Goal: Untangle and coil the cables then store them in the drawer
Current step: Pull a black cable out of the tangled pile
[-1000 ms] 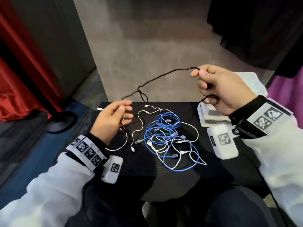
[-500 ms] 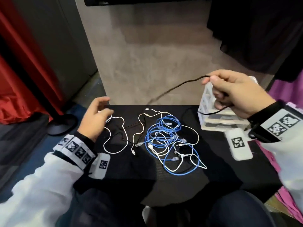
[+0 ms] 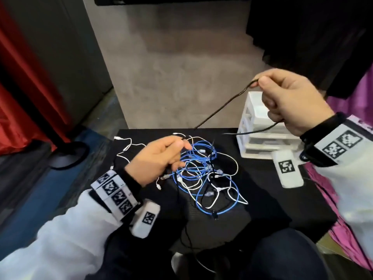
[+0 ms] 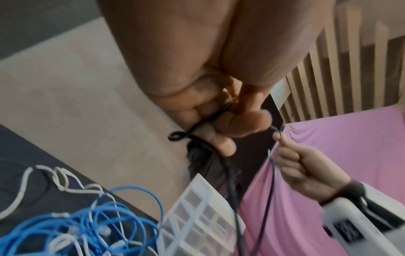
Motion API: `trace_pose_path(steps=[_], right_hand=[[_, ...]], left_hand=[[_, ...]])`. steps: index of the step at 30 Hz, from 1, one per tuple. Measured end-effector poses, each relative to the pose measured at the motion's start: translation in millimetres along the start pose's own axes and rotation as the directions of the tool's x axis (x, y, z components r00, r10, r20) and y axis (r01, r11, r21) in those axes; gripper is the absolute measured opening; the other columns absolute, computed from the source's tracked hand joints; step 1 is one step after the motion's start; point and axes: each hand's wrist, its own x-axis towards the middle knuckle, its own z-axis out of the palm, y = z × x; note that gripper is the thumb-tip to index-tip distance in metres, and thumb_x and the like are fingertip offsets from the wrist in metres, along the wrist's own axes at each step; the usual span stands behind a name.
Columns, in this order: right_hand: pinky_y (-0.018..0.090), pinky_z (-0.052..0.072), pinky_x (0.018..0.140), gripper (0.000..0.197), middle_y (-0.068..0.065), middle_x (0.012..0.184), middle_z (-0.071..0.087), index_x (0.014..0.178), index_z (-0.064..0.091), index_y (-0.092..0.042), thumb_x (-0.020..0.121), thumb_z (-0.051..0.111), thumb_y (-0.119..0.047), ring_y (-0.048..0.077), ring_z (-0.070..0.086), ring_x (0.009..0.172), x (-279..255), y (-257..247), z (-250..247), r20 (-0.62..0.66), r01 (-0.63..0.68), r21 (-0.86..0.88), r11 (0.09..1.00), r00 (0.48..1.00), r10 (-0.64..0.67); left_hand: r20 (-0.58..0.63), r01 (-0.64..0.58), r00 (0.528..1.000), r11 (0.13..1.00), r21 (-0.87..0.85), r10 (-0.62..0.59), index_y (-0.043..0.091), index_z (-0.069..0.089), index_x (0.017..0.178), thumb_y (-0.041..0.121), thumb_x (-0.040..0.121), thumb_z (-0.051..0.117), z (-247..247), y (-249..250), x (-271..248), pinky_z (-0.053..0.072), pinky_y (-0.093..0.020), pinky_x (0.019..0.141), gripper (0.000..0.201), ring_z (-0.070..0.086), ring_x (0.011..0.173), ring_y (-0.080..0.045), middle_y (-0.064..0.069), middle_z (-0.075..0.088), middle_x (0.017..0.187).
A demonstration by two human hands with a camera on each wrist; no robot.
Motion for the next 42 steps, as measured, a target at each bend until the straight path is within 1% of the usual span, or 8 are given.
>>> trace_pose_path(steps=[4,9,14,17,22,28,32,42], right_hand=[[0.019,0.015,0.043,0.023,0.004,0.064,0.028,0.097,0.072,-0.019,0.108,0.052,-0.023,0.008,0.024,0.047,-11.0,28.7,0.2,-0.023,0.002,-0.104,0.995,1.000,-0.005],[0.017,0.016,0.042,0.027,-0.008,0.053,0.032,0.085,0.070,-0.025,0.106,0.052,-0.027,0.008,0.021,0.045,-5.4,24.3,-13.7,-0.261,-0.026,0.079,0.997,0.964,0.046],[0.021,0.013,0.046,0.028,-0.008,0.054,0.032,0.085,0.066,-0.025,0.107,0.048,-0.026,0.009,0.021,0.046,-6.4,25.4,-20.8,-0.268,-0.084,0.061,0.995,0.958,0.098],[0.018,0.014,0.044,0.028,0.000,0.057,0.033,0.085,0.056,-0.023,0.110,0.042,-0.023,0.008,0.021,0.043,-12.9,24.8,2.5,-0.202,-0.143,0.102,0.984,0.966,0.161],[0.017,0.025,0.039,0.023,0.000,0.051,0.048,0.091,0.050,-0.019,0.112,0.039,-0.021,0.011,0.025,0.036,-29.9,15.3,67.5,0.029,-0.200,0.242,0.949,0.980,0.198],[0.028,0.047,0.048,0.019,0.010,0.072,0.066,0.094,0.051,-0.012,0.110,0.043,-0.014,0.018,0.053,0.055,-33.3,0.8,97.6,0.201,-0.179,0.339,0.924,0.973,0.115],[0.029,0.054,0.064,0.016,0.009,0.084,0.070,0.095,0.059,-0.011,0.108,0.051,-0.016,0.018,0.063,0.070,-31.7,17.0,74.4,0.201,-0.215,0.277,0.937,0.966,0.163],[0.030,0.050,0.063,0.019,0.013,0.089,0.070,0.099,0.066,-0.006,0.108,0.053,-0.018,0.016,0.062,0.069,-39.6,78.0,77.2,0.348,-0.332,0.034,0.943,0.888,0.300]], left_hand=[[-0.047,-0.025,0.998,0.968,0.248,0.038,0.008,0.067,0.097,0.025,0.104,0.050,-29.3,-4.6,0.6,0.050,-0.034,0.075,0.025,0.052,0.061,-0.015,0.001,0.050,0.059],[-0.027,0.061,0.998,0.890,0.452,-0.055,0.008,0.062,0.087,0.030,0.101,0.051,-45.5,-17.9,-5.6,0.050,-0.029,0.066,0.028,0.056,0.056,-0.014,0.001,0.052,0.057],[-0.127,0.145,0.986,0.938,0.316,-0.109,0.008,0.059,0.084,0.019,0.108,0.045,-45.6,-22.3,-21.8,0.049,-0.026,0.063,0.030,0.050,0.051,-0.012,-0.001,0.044,0.061],[-0.208,0.128,0.969,0.991,-0.028,-0.131,0.008,0.057,0.089,0.017,0.109,0.042,-26.8,-14.9,-18.5,0.057,-0.038,0.075,0.026,0.049,0.057,-0.011,0.000,0.046,0.066],[-0.247,-0.025,0.969,0.983,-0.183,-0.021,0.015,0.057,0.084,0.023,0.106,0.043,30.9,10.3,2.8,0.056,-0.033,0.092,0.027,0.070,0.109,-0.026,-0.012,0.073,0.113],[-0.107,-0.043,0.994,0.995,-0.093,0.033,0.014,0.046,0.095,0.030,0.106,0.037,65.1,19.4,3.4,0.042,-0.031,0.052,0.022,0.043,0.052,-0.016,0.005,0.048,0.060],[-0.207,-0.060,0.976,0.998,0.028,0.065,0.017,0.055,0.094,0.028,0.104,0.044,17.9,37.7,8.4,0.027,-0.022,0.046,0.019,0.030,0.050,-0.005,0.011,0.039,0.061],[-0.269,-0.340,0.821,0.810,0.477,0.503,0.032,0.065,0.088,0.036,0.100,0.044,-110.2,170.2,84.8,0.042,-0.030,0.059,0.024,0.041,0.058,-0.007,0.012,0.045,0.068]])
